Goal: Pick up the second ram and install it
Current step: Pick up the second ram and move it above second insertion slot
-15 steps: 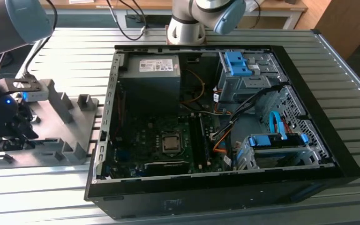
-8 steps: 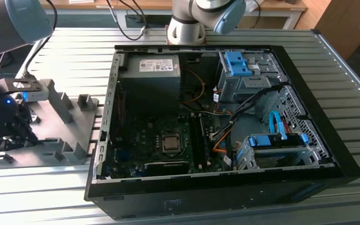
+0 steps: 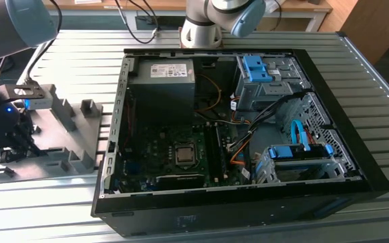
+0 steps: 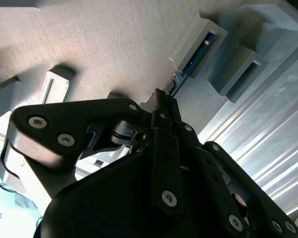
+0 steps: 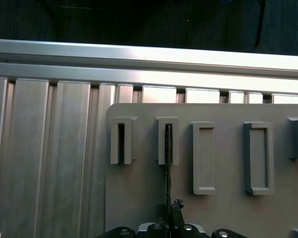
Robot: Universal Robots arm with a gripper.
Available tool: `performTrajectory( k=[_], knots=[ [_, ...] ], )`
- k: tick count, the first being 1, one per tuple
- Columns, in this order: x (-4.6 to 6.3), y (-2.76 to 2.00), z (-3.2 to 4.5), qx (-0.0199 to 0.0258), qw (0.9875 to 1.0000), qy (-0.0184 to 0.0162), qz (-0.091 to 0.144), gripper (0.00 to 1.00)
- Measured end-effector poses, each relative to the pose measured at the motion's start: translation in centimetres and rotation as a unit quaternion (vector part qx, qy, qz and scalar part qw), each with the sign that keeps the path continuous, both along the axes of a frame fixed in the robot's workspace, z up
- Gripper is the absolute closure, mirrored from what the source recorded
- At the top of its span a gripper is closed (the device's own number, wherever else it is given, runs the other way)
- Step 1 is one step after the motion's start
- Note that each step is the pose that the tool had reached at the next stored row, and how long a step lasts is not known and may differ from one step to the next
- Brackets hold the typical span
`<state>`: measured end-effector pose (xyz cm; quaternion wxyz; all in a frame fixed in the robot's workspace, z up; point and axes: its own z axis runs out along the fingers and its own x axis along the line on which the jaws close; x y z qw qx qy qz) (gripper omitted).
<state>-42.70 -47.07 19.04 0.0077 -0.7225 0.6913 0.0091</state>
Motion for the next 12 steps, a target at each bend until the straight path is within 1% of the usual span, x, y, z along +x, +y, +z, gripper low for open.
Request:
performTrajectory(
  k=[8, 12],
  knots=[
    [0.0, 0.0, 0.01, 0.0003, 1.0, -0.0001, 0.0, 0.86],
    [0.0, 0.0, 0.26, 0.0002, 1.0, 0.0, 0.0, 0.86]
  ],
)
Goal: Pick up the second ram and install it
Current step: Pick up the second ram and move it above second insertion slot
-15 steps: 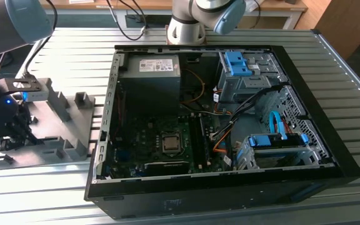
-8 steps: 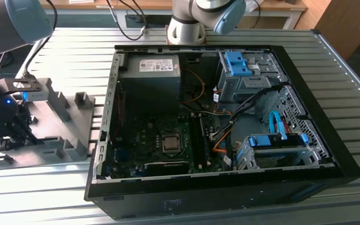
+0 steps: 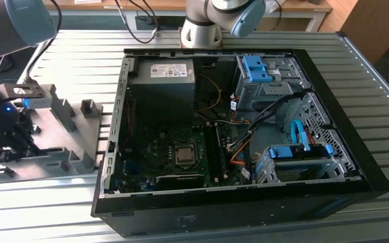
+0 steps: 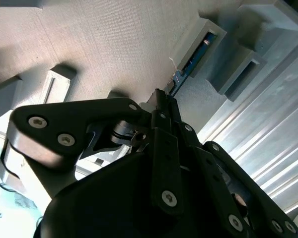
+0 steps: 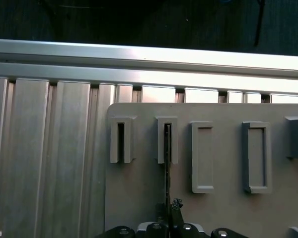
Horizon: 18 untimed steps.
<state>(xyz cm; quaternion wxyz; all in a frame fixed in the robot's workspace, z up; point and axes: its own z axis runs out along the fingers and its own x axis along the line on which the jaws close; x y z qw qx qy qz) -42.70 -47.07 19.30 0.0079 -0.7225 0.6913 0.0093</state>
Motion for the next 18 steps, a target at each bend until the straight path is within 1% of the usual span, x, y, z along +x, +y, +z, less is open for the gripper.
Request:
performTrajectory(
  k=[1, 9, 18],
  knots=[
    [0.0, 0.0, 0.14, 0.0, 1.0, 0.0, 0.0, 0.86],
    [0.0, 0.0, 1.94, 0.0, 1.0, 0.0, 0.0, 0.86],
    [0.0, 0.0, 3.49, 0.0, 1.0, 0.0, 0.0, 0.86]
  ],
)
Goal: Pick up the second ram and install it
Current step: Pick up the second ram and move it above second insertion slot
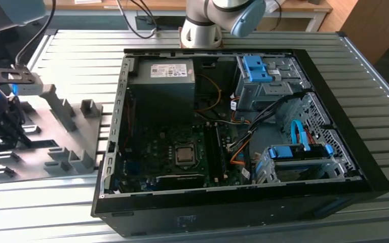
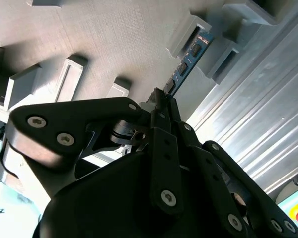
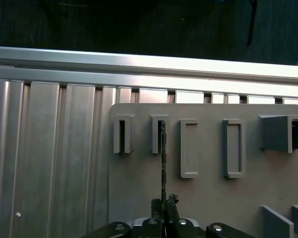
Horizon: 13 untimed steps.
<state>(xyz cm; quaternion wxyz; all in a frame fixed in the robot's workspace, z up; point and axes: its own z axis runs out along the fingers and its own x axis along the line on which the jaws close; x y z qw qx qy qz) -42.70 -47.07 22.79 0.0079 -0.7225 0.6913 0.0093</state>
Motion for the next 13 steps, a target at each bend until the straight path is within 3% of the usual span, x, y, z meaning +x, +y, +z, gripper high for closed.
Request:
performTrajectory(
  k=[13],
  knots=[
    [0.0, 0.0, 2.36, 0.0, 1.0, 0.0, 0.0, 0.86]
  ],
)
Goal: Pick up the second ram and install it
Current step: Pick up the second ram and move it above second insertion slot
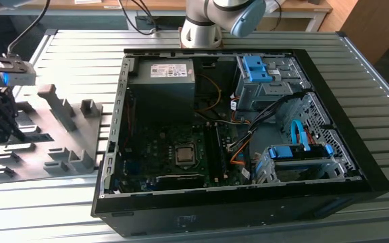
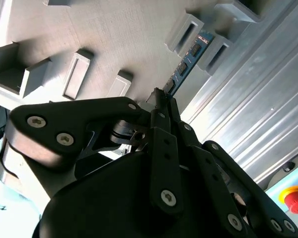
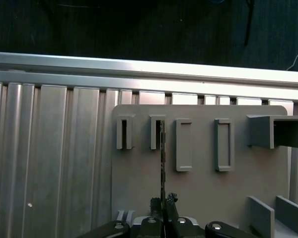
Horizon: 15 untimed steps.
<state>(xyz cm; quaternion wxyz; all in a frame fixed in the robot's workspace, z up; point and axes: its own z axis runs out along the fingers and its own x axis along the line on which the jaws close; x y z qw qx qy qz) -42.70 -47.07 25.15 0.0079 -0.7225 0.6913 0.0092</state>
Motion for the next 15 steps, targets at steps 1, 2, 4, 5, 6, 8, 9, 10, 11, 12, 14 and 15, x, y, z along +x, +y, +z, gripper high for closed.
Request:
performTrajectory(
  k=[1, 2, 4, 5, 6, 8, 9, 10, 11, 12, 14, 15],
  knots=[
    [0.0, 0.0, 0.17, 0.0, 1.0, 0.0, 0.0, 0.86],
    [0.0, 0.0, 0.35, 0.0, 1.0, 0.0, 0.0, 0.86],
    [0.0, 0.0, 0.69, 0.0, 1.0, 0.0, 0.0, 0.86],
    [0.0, 0.0, 0.89, 0.0, 1.0, 0.0, 0.0, 0.86],
    [0.0, 0.0, 1.07, 0.0, 1.0, 0.0, 0.0, 0.86],
    [0.0, 0.0, 1.42, 0.0, 1.0, 0.0, 0.0, 0.86],
    [0.0, 0.0, 1.57, 0.0, 1.0, 0.0, 0.0, 0.86],
    [0.0, 0.0, 1.72, 0.0, 1.0, 0.0, 0.0, 0.86],
    [0.0, 0.0, 1.87, 0.0, 1.0, 0.0, 0.0, 0.86],
    [0.0, 0.0, 2.04, 0.0, 1.0, 0.0, 0.0, 0.86],
    [0.0, 0.0, 2.35, 0.0001, 1.0, 0.0, 0.0, 0.86],
    [0.0, 0.0, 2.52, 0.0, 1.0, 0.0, 0.0, 0.86]
  ],
)
